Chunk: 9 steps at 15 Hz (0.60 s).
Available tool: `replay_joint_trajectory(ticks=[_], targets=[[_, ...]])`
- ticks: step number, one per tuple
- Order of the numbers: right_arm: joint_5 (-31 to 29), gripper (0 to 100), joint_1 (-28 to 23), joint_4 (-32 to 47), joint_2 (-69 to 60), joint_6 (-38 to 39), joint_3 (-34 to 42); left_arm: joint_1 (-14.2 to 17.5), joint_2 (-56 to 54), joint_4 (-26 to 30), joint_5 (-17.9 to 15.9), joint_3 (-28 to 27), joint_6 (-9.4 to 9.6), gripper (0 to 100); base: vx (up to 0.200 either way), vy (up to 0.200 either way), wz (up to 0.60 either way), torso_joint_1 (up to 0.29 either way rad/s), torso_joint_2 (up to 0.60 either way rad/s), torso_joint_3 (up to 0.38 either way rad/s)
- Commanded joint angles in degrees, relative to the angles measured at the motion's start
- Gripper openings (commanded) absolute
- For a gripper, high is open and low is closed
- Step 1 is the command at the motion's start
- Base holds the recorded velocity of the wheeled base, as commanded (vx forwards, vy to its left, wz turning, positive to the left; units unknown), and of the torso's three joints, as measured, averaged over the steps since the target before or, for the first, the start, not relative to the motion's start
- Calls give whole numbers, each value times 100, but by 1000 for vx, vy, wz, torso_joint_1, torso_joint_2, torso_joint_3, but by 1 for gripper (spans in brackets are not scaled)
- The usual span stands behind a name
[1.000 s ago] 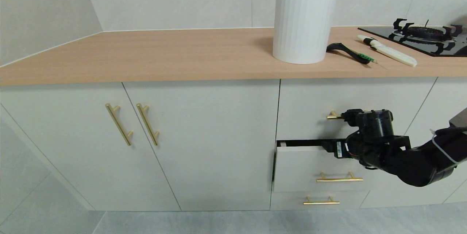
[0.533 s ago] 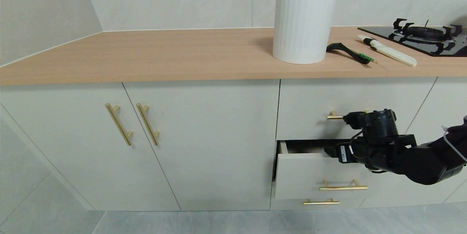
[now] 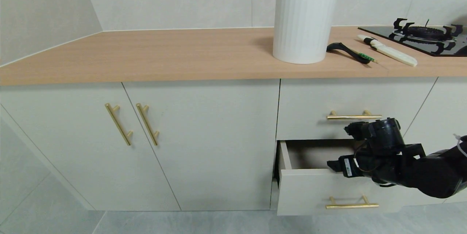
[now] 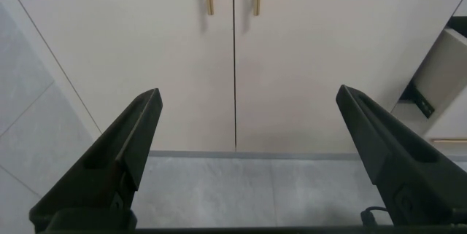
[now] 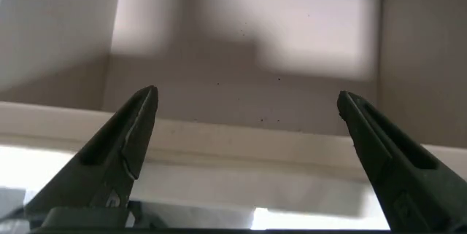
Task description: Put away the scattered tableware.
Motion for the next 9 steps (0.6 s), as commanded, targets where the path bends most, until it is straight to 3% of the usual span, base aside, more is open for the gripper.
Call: replay_joint_trajectory(ticks=[1, 8, 9], targets=[[-6, 100, 7, -21, -244, -5, 223, 2, 7, -1, 1, 0, -2, 100, 0, 0, 0, 0, 0, 0], [-6, 100, 104, -12, -851, -5, 883, 2, 7, -1, 1, 0, -2, 100, 0, 0, 0, 0, 0, 0], [-6, 100, 183, -3, -1114, -5, 1278, 2, 7, -1, 1, 0, -2, 100, 0, 0, 0, 0, 0, 0]])
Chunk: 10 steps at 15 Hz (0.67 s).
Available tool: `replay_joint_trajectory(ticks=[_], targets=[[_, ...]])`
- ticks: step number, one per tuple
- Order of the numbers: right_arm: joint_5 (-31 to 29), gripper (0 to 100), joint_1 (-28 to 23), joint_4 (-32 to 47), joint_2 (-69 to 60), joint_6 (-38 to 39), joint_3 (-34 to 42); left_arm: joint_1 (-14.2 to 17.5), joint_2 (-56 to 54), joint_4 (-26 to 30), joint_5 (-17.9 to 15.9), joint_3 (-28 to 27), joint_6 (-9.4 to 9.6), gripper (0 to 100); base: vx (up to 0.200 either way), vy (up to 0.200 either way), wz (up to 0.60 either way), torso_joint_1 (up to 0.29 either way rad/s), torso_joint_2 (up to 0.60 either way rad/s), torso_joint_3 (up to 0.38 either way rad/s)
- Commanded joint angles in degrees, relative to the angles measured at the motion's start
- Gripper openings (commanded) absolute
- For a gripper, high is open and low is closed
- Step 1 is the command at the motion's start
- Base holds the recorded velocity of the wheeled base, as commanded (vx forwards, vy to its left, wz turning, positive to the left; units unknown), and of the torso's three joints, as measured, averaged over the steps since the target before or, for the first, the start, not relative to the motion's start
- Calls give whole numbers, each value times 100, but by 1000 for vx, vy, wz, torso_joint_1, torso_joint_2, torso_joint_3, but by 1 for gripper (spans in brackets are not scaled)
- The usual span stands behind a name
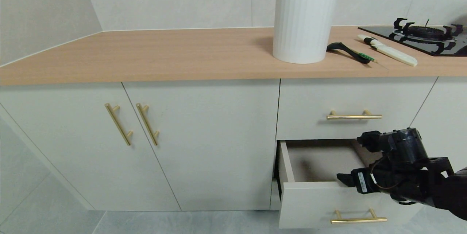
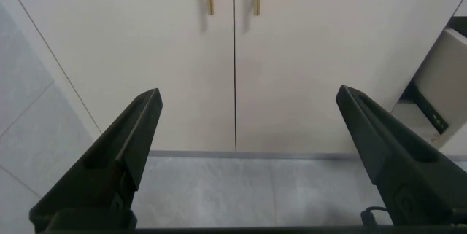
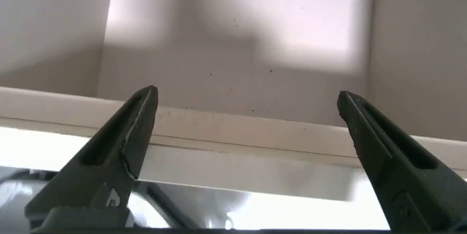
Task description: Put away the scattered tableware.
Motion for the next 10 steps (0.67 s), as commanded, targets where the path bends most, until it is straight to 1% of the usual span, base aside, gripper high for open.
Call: replay_joint_trajectory(ticks=[1, 6, 10], targets=[[1, 100, 97, 4, -437, -1, 500, 2, 7, -1, 1, 0, -2, 100, 0, 0, 0, 0, 0, 0], [-8, 100, 325, 13, -745, -1, 966, 2, 7, -1, 1, 0, -2, 100, 0, 0, 0, 0, 0, 0], [-16, 100, 536, 276, -1123, 8, 1370, 2, 7, -1, 1, 0, -2, 100, 0, 0, 0, 0, 0, 0]])
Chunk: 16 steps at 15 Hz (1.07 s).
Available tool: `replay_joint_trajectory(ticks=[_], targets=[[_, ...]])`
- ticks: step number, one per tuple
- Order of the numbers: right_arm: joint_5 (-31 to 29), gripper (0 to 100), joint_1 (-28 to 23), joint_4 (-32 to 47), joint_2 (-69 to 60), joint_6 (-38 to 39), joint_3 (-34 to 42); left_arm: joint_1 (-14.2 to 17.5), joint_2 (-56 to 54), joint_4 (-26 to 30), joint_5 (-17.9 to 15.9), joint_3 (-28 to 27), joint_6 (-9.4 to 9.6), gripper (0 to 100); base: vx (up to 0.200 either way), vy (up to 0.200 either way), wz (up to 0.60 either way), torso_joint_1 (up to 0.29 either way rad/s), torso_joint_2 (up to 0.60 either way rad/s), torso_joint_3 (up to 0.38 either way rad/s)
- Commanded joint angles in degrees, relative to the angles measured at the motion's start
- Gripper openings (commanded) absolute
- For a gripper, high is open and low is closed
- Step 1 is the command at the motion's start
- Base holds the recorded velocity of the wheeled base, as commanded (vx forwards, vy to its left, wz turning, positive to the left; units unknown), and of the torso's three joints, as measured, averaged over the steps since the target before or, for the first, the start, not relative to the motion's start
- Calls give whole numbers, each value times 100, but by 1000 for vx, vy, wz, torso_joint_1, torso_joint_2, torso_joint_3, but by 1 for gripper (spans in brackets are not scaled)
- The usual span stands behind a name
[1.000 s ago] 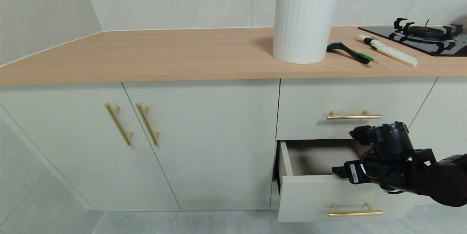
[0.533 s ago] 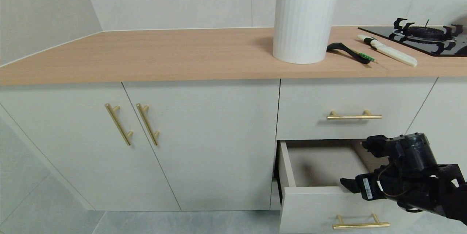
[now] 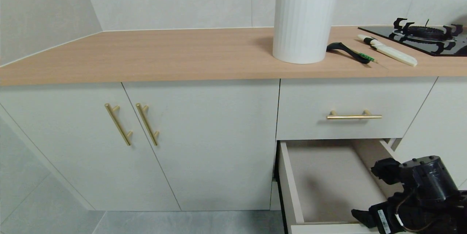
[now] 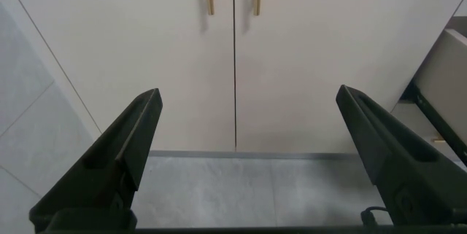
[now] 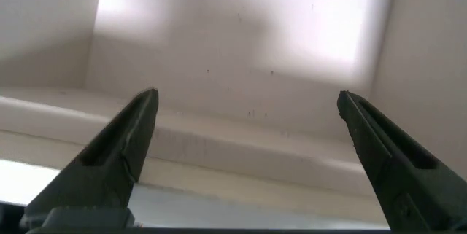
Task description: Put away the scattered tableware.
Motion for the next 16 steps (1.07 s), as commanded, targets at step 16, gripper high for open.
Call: replay_joint_trajectory(ticks=[16], targets=[[-17, 100, 553, 1858, -1766, 123, -349, 2, 7, -1, 1, 0, -2, 100, 0, 0, 0, 0, 0, 0]])
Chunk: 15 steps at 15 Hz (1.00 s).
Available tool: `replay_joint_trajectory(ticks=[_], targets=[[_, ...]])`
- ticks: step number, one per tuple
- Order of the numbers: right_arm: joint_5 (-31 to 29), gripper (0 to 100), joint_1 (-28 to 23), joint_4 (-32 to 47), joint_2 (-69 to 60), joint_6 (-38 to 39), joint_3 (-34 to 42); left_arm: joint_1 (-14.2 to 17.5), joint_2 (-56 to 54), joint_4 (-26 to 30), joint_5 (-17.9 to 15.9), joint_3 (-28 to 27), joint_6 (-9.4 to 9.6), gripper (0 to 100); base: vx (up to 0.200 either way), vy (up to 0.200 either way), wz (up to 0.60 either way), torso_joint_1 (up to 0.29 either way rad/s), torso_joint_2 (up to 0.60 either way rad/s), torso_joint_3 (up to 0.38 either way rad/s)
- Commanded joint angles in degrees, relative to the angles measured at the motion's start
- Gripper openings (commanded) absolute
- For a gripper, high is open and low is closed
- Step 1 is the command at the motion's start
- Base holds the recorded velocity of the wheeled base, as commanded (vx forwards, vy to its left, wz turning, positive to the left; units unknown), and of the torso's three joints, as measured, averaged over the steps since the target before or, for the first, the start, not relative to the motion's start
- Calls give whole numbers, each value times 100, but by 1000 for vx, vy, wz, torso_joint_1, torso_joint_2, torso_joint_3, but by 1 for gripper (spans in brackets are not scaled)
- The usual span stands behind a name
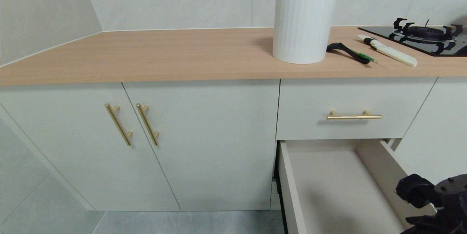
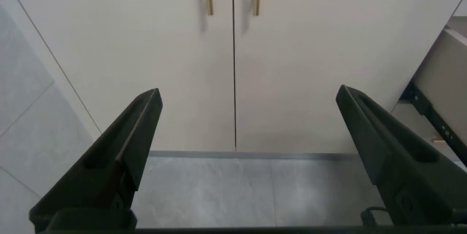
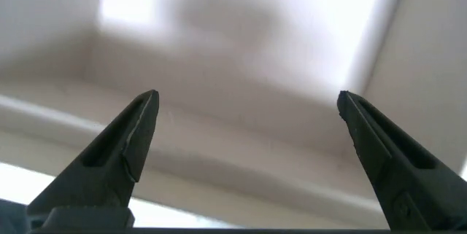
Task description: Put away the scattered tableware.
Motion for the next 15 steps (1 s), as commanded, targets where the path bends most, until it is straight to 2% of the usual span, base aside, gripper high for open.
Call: replay_joint_trajectory(ticks=[1, 2, 3, 4, 7, 10, 13, 15], targets=[[3, 100, -14, 1225, -282, 81, -1170, 11, 7, -1, 1, 0, -2, 100, 0, 0, 0, 0, 0, 0], [56, 100, -14, 2043, -291, 230, -1803, 2, 7, -1, 1, 0, -2, 100, 0, 0, 0, 0, 0, 0], [126, 100, -14, 2385, -282, 301, -2128, 2, 7, -1, 1, 0, -2, 100, 0, 0, 0, 0, 0, 0], [513, 100, -67, 2930, -274, 318, -2875, 2, 7, -1, 1, 0, -2, 100, 0, 0, 0, 0, 0, 0], [1119, 100, -506, 2640, -203, 292, -3139, 2, 7, -1, 1, 0, -2, 100, 0, 0, 0, 0, 0, 0], [1067, 100, -726, 2350, -265, 274, -2998, 2, 7, -1, 1, 0, -2, 100, 0, 0, 0, 0, 0, 0], [1075, 100, -735, 2315, -458, 55, -2954, 2, 7, -1, 1, 0, -2, 100, 0, 0, 0, 4, -25, -9], [1067, 100, -735, 2315, -441, 46, -2954, 2, 7, -1, 1, 0, -2, 100, 0, 0, 0, 51, -278, -227]])
